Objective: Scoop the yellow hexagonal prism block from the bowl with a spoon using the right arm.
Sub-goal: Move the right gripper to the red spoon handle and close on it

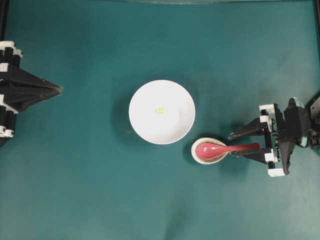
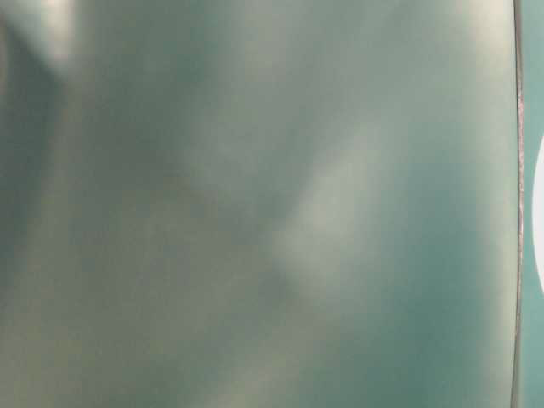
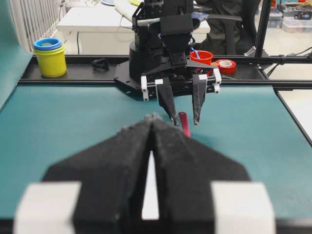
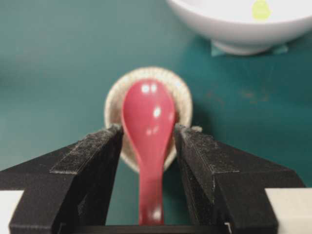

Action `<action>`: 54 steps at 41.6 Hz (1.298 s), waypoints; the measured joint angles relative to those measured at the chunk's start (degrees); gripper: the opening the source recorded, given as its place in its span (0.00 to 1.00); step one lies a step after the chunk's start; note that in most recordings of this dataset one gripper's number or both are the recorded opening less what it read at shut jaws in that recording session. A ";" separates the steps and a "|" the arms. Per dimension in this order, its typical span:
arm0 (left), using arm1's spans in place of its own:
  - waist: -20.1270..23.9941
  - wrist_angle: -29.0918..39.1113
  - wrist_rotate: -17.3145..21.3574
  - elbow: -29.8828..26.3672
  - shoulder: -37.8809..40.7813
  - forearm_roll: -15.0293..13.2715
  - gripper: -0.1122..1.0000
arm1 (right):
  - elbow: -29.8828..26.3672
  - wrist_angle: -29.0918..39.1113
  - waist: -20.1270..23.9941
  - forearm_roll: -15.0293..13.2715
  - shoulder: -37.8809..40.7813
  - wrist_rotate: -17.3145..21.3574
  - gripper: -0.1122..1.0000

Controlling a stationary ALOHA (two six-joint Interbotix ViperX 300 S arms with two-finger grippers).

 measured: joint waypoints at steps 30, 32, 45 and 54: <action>0.00 -0.09 0.00 0.00 0.00 -0.09 0.10 | 0.00 -1.49 3.16 2.64 7.56 0.62 0.58; 0.00 -0.09 0.00 0.00 0.00 0.00 0.10 | 0.00 -1.49 3.16 2.72 7.82 0.62 0.58; 0.00 -0.09 0.00 0.00 0.00 -0.09 0.10 | -0.35 -1.58 3.16 2.72 8.17 0.62 0.58; 0.00 0.00 -0.09 0.00 0.00 -0.09 0.10 | -0.35 -2.37 3.16 3.16 8.17 0.62 0.49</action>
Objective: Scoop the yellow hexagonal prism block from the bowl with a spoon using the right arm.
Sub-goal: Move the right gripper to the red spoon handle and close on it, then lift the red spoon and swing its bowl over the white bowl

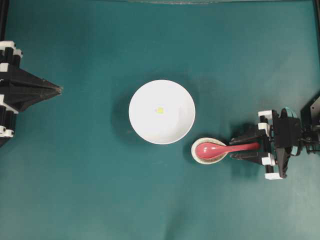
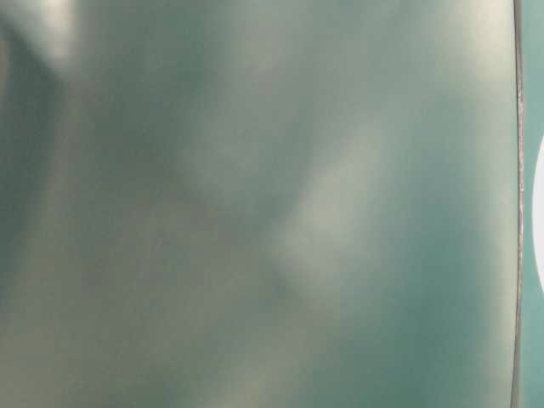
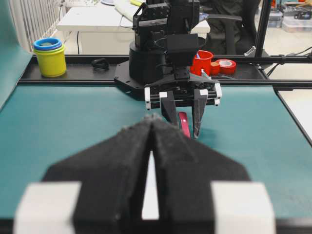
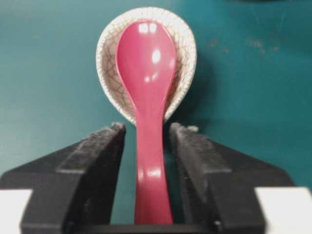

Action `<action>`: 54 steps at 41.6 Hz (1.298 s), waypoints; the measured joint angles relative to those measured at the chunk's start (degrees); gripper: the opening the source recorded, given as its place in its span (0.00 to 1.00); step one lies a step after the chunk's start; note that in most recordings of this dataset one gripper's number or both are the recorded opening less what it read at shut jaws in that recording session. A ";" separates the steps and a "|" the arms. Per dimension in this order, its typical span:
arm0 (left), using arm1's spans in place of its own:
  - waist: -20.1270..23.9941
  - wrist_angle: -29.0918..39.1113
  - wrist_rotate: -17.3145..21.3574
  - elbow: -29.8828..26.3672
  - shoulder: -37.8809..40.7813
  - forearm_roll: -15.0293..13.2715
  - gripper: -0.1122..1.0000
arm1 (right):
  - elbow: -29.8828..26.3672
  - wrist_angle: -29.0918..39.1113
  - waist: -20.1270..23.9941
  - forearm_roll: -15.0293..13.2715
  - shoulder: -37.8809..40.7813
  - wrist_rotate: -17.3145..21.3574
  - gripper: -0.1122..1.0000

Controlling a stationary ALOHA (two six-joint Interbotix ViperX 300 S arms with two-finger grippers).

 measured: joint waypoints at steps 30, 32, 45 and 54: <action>0.00 0.00 0.09 0.00 0.00 0.00 0.10 | -0.62 1.85 0.00 0.09 -6.86 0.00 0.32; 0.00 0.18 0.09 0.00 0.00 0.00 0.10 | -0.70 2.81 -0.09 0.09 -8.44 -0.09 0.32; 0.00 0.18 0.35 0.00 0.00 0.18 0.10 | -4.04 19.51 -4.04 0.09 -20.21 -2.02 0.32; 0.00 0.35 0.35 0.00 0.00 0.53 0.10 | -9.05 32.78 -8.79 0.09 -24.61 -4.92 0.32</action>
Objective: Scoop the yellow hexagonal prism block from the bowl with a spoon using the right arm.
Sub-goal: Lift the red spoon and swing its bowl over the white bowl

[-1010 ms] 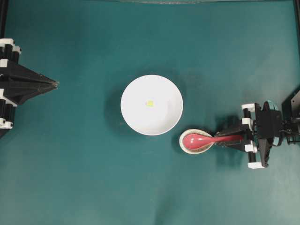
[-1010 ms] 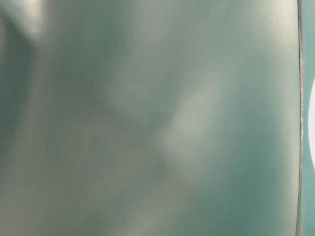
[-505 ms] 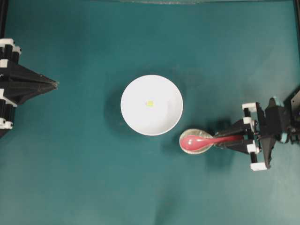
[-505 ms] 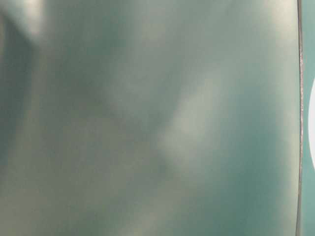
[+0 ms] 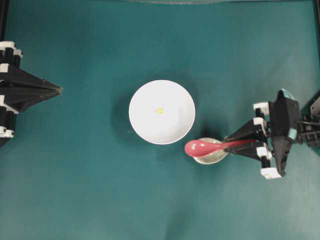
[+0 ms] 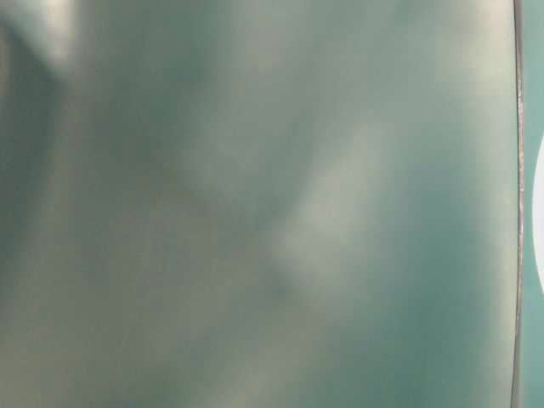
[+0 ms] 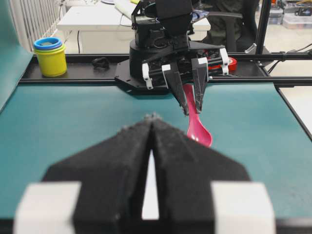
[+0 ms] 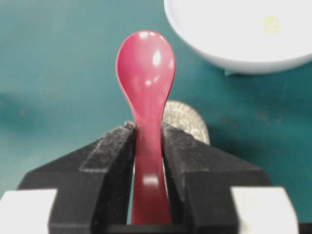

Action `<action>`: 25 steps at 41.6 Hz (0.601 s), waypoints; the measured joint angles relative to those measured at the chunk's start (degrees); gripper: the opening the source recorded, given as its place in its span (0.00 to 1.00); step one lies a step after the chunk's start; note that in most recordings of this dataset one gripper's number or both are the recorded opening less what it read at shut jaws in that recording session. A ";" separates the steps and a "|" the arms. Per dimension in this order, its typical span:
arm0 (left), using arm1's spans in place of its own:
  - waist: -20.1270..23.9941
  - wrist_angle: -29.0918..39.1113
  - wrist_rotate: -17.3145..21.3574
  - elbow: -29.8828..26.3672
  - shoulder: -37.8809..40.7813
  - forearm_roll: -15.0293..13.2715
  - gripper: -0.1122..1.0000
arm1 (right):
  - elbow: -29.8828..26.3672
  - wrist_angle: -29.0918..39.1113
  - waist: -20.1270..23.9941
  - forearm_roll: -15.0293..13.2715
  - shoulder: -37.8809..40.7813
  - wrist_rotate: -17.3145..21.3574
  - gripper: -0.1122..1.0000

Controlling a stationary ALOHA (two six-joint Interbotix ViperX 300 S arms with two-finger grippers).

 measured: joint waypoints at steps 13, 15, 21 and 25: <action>0.00 0.00 0.00 0.00 0.00 0.00 0.10 | -10.46 22.41 -8.70 -0.44 -2.02 -2.99 0.32; 0.00 -0.09 0.00 0.00 0.00 0.09 0.10 | -11.95 25.31 -10.11 -0.62 -2.02 -2.99 0.32; 0.00 0.00 0.00 0.00 0.00 0.09 0.10 | -16.00 32.17 -13.71 -1.41 -2.02 -2.99 0.32; 0.00 -0.09 0.00 0.00 0.00 0.09 0.10 | -18.54 36.39 -16.08 -1.93 -1.93 -2.99 0.32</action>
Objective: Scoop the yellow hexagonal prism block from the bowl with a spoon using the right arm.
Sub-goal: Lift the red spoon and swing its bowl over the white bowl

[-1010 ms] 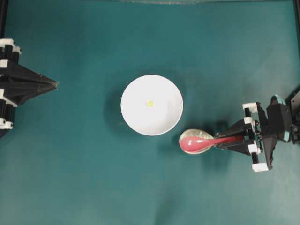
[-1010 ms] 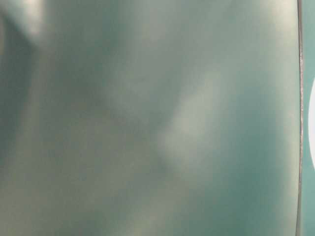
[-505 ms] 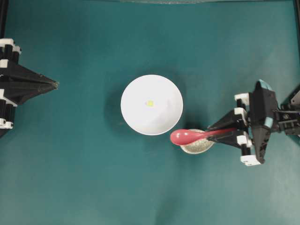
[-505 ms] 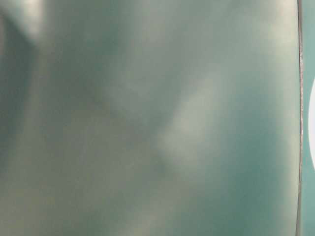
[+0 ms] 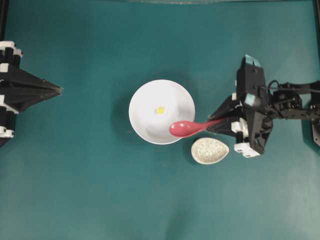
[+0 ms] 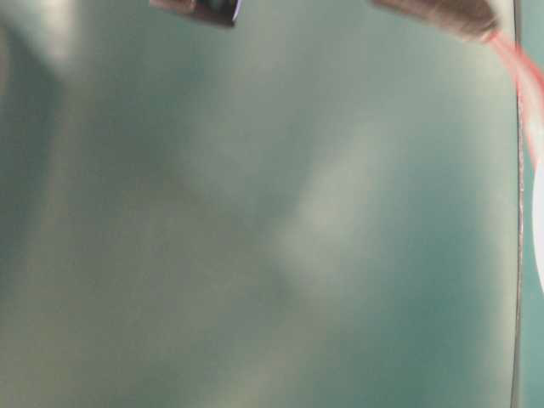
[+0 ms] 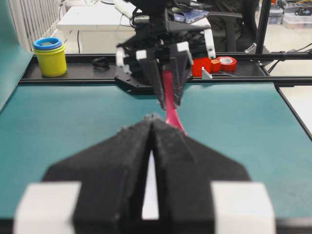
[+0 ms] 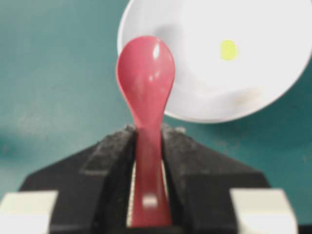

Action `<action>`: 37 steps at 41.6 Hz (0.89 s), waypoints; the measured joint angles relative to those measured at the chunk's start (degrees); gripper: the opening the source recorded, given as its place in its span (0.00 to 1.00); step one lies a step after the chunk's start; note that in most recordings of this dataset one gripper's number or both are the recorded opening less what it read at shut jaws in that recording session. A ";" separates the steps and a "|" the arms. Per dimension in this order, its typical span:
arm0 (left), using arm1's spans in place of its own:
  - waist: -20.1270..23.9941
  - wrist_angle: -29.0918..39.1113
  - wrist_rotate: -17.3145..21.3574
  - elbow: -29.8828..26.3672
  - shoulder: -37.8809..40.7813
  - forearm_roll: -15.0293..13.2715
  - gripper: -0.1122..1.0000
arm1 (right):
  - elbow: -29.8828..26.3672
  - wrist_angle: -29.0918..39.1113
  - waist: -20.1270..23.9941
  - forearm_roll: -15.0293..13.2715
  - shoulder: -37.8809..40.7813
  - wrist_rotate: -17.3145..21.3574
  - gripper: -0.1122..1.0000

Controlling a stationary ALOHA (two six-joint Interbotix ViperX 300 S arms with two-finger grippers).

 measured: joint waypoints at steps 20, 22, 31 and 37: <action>0.00 0.00 0.00 0.00 0.00 0.00 0.10 | -10.11 17.05 -7.65 -5.54 7.65 0.18 0.32; 0.00 0.09 0.00 0.00 0.00 0.00 0.10 | -11.25 18.46 -7.91 -6.42 8.88 0.18 0.32; 0.00 0.09 0.00 0.00 0.00 0.00 0.10 | -16.08 23.12 -8.17 -9.14 13.36 0.35 0.32; 0.00 0.09 0.00 0.00 0.00 0.00 0.10 | -18.28 25.14 -8.09 -9.93 15.56 0.35 0.32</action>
